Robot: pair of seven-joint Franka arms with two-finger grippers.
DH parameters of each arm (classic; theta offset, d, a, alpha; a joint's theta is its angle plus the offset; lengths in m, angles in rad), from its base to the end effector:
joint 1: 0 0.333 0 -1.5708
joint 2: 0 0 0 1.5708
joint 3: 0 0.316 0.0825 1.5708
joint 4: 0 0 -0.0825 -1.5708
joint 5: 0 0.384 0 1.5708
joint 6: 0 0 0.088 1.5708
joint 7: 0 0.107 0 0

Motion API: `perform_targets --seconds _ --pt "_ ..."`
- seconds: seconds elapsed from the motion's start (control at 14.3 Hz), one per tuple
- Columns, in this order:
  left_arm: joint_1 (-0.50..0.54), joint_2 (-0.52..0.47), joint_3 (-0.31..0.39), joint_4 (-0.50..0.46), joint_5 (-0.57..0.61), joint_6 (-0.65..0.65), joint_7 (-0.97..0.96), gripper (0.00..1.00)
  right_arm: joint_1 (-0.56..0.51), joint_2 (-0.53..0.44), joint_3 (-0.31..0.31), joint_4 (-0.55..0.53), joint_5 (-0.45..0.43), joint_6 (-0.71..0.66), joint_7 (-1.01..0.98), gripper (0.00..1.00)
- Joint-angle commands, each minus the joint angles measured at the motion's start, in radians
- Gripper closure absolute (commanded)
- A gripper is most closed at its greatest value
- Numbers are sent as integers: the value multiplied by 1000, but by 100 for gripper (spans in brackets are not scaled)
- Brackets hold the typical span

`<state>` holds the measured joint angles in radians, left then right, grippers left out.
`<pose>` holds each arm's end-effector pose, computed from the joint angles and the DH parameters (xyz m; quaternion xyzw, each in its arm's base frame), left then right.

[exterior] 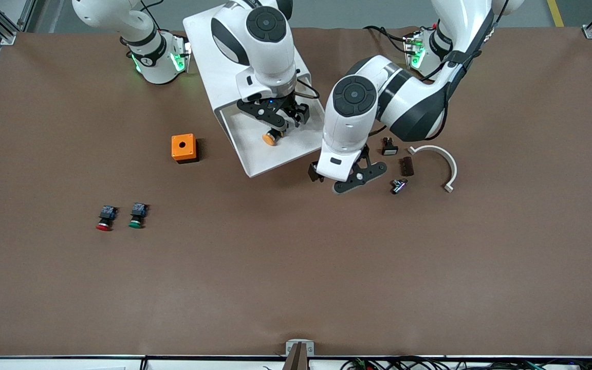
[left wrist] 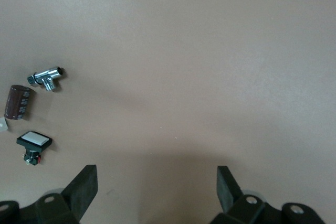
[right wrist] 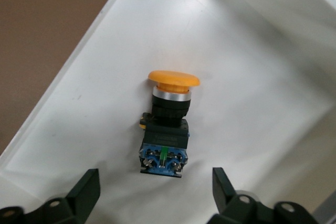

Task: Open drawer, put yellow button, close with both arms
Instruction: 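Release the yellow button in the drawer while the left gripper withdraws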

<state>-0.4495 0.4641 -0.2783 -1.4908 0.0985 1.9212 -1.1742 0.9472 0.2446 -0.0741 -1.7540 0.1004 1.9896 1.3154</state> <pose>0.5351 -0.4287 0.4108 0.9759 0.2176 -0.0172 0.0028 0.3959 0.4867 0.4281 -0.9705 0.2382 0.0345 0.0133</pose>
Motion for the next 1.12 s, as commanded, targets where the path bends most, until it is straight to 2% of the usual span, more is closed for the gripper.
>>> perform_targets --seconds 0.0,0.14,0.56,1.05 --pt "-17 30 2 23 -35 22 2 0 13 -14 -10 30 -21 -20 -91 0" --pt "-20 38 2 23 -39 22 2 0 -1 -21 -18 62 -34 -81 -166 0" --pt "-49 41 1 20 -42 22 -2 0 -145 -93 -19 93 -60 -231 -445 0" --pt "-113 67 -1 15 -56 22 -2 0 -428 -153 -19 103 -64 -348 -893 0"
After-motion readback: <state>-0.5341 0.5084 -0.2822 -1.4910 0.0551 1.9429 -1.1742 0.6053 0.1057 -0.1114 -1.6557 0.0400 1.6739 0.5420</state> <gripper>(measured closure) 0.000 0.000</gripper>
